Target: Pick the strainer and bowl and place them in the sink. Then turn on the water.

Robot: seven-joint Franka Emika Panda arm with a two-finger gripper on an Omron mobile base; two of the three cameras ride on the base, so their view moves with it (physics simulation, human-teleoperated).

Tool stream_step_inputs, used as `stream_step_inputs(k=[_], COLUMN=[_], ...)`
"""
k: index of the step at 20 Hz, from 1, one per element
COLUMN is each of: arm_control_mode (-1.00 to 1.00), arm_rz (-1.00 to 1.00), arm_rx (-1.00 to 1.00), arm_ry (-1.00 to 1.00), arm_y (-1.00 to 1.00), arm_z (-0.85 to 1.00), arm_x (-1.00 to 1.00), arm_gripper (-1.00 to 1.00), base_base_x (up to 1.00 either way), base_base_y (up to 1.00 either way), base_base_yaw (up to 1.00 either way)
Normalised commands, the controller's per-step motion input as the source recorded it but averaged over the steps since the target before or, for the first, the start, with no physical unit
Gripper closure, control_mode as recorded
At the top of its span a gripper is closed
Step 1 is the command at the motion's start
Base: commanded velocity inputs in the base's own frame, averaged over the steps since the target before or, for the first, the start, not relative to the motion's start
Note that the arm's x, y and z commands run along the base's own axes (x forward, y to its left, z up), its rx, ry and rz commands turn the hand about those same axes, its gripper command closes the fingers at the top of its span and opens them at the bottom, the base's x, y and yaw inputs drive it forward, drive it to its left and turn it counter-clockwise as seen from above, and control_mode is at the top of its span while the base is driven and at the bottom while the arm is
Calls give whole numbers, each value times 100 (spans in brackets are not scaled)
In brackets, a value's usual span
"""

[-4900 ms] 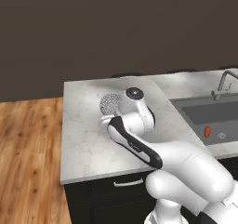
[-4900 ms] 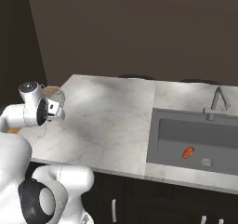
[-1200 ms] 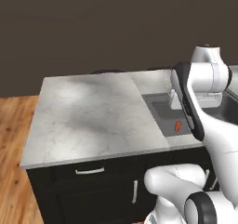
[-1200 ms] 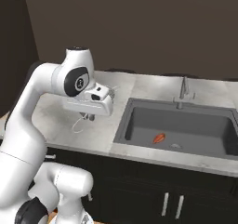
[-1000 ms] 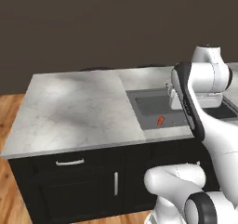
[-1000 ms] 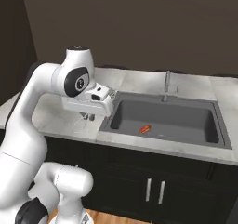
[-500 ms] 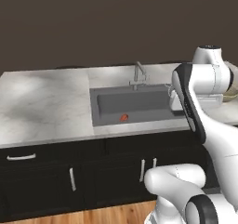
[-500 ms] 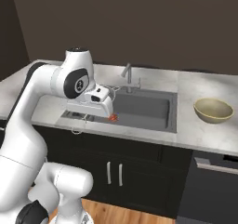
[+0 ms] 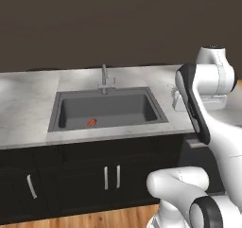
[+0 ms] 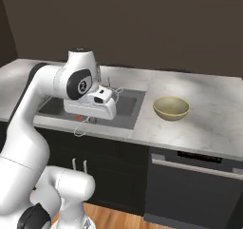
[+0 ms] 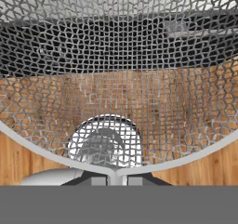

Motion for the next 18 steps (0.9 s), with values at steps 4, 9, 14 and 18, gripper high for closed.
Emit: stream_step_inputs(k=[4,9,14,18], arm_control_mode=[100,100,100,100], arm_rz=[0,0,0,0], arm_rx=[0,0,0,0], arm_ry=[0,0,0,0], arm_y=[0,0,0,0], arm_z=[0,0,0,0], arm_x=[0,0,0,0], arm_gripper=[100,100,100,100], base_base_x=[0,1,7,6], base_base_y=[-60,-40,-41,-44], base_base_yaw=[4,1,1,2])
